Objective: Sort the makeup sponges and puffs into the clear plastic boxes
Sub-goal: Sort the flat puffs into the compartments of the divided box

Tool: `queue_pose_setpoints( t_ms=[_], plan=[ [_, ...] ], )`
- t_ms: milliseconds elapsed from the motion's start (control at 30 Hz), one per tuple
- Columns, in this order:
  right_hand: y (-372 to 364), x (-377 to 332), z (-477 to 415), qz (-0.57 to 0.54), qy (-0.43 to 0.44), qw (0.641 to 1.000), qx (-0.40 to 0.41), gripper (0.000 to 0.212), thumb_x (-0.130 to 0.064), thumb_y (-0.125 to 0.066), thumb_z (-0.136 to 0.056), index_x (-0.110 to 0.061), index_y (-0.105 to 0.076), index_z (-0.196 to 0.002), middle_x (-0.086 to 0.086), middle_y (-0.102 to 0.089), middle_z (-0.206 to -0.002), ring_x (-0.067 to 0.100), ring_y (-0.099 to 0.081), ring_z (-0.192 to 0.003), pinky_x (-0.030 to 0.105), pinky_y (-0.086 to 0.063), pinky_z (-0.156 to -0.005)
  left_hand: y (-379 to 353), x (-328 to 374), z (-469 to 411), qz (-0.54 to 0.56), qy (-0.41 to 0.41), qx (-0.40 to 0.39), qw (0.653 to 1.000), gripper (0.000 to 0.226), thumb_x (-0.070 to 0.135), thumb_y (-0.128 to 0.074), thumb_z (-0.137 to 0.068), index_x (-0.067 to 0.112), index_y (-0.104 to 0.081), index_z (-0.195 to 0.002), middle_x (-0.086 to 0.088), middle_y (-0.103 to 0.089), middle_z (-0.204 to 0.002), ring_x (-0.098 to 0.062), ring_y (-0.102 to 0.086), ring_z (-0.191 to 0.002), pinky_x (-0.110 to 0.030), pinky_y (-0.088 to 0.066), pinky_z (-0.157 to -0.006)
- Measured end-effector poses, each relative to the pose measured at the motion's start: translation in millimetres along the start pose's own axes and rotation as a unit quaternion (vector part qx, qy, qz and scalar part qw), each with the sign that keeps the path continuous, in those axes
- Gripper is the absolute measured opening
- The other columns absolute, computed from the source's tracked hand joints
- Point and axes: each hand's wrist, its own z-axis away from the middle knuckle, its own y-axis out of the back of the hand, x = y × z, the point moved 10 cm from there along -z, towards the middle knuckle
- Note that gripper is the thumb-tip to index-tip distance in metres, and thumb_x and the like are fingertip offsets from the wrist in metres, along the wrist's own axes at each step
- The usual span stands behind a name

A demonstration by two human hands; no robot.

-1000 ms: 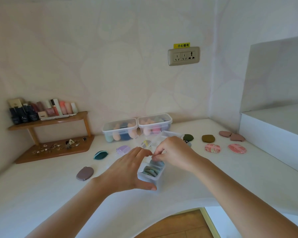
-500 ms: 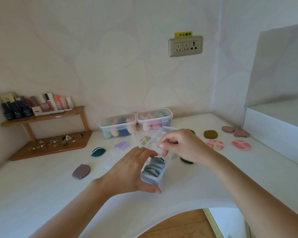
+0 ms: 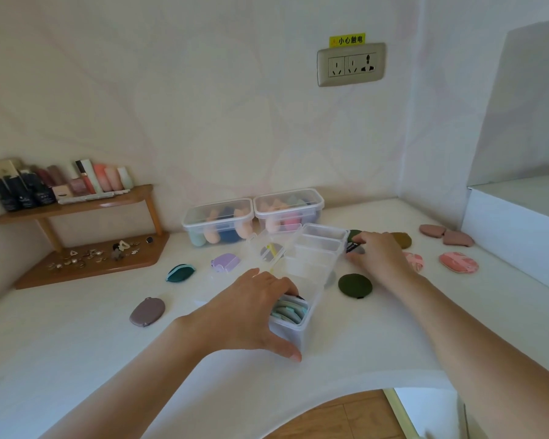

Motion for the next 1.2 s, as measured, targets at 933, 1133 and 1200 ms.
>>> queue_pose_setpoints(
  t_ms=[933, 1133, 1200],
  plan=[
    [42, -113, 101, -0.161, 0.200, 0.966, -0.027, 0.009, -0.020, -0.062, -0.090, -0.013, -0.066, -0.095, -0.004, -0.068, -0.080, 0.012, -0.063, -0.075, 0.023, -0.047, -0.068, -10, 7, -11, -0.042, 0.080, -0.165, 0.982, 0.080, 0.072, -0.071, -0.057, 0.027, -0.047, -0.119, 0.007, -0.060, -0.109, -0.019, -0.053, -0.098, -0.026, -0.036, -0.074],
    [39, -117, 104, -0.148, 0.205, 0.967, -0.020, 0.011, -0.017, -0.059, -0.091, -0.011, -0.064, -0.099, 0.004, -0.068, -0.084, 0.018, -0.063, -0.081, 0.028, -0.048, -0.073, -9, 7, -9, -0.039, 0.100, -0.160, 0.981, 0.080, 0.072, -0.071, -0.058, 0.019, -0.050, -0.114, 0.006, -0.058, -0.100, -0.017, -0.050, -0.089, -0.023, -0.030, -0.063],
    [40, -120, 106, -0.121, 0.215, 0.969, -0.018, 0.013, -0.018, -0.058, -0.092, -0.012, -0.063, -0.102, 0.002, -0.068, -0.085, 0.016, -0.063, -0.081, 0.020, -0.045, -0.068, -8, 8, -8, -0.028, 0.104, -0.142, 0.984, 0.076, 0.072, -0.070, -0.057, 0.018, -0.053, -0.108, 0.006, -0.057, -0.093, -0.015, -0.049, -0.082, -0.024, -0.031, -0.063]
  ],
)
